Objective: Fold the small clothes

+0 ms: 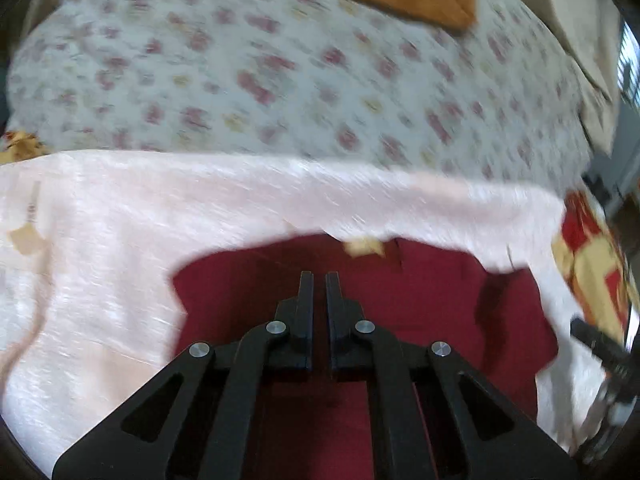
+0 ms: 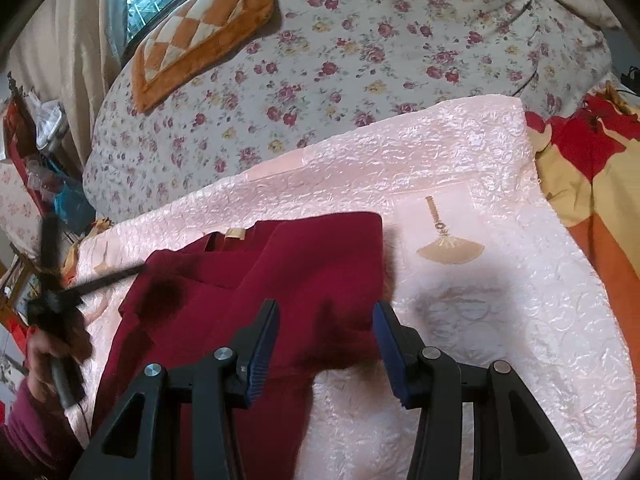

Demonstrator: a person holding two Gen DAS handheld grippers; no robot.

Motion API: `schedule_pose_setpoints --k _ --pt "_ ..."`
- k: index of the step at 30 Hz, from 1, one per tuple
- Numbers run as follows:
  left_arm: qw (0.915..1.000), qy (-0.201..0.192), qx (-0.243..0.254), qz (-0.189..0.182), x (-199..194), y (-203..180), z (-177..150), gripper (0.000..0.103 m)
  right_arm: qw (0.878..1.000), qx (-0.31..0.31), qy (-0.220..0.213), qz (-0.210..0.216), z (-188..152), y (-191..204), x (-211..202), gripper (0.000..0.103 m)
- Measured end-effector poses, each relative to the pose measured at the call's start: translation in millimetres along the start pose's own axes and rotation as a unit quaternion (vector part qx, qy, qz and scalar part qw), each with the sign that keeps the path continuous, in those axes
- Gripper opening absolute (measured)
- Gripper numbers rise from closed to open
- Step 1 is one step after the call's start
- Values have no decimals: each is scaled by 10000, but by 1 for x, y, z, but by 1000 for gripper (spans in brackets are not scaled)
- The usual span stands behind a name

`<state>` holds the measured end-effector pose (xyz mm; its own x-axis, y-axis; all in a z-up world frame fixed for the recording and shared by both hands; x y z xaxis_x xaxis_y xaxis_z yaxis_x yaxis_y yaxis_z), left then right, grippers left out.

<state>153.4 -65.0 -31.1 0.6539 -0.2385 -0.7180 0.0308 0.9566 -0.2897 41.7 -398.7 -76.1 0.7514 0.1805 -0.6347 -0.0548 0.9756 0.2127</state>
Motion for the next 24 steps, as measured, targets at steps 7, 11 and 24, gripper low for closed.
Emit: schedule_pose_setpoints --k 7,11,24 --pt "9950 639 -667 -378 17 41 -13 4 9999 36 129 -91 6 1 16 50" --pt "9942 935 -138 -507 29 7 -38 29 9998 97 166 -34 3 2 20 50" --pt "9881 1295 830 63 62 -43 -87 17 9996 238 157 21 -3 -5 15 51"
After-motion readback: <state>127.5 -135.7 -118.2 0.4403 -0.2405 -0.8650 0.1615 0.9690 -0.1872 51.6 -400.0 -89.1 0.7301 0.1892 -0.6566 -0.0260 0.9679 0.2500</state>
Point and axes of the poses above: each gripper's, at about its wrist camera, not at the fingertips, and x roughly the way its jaws point, y to its left, z to its top, the point moved 5 cm from there along x, roughly the way its jaws point, and after that the axes turned 9 degrees about -x, right-handed, at the moved point
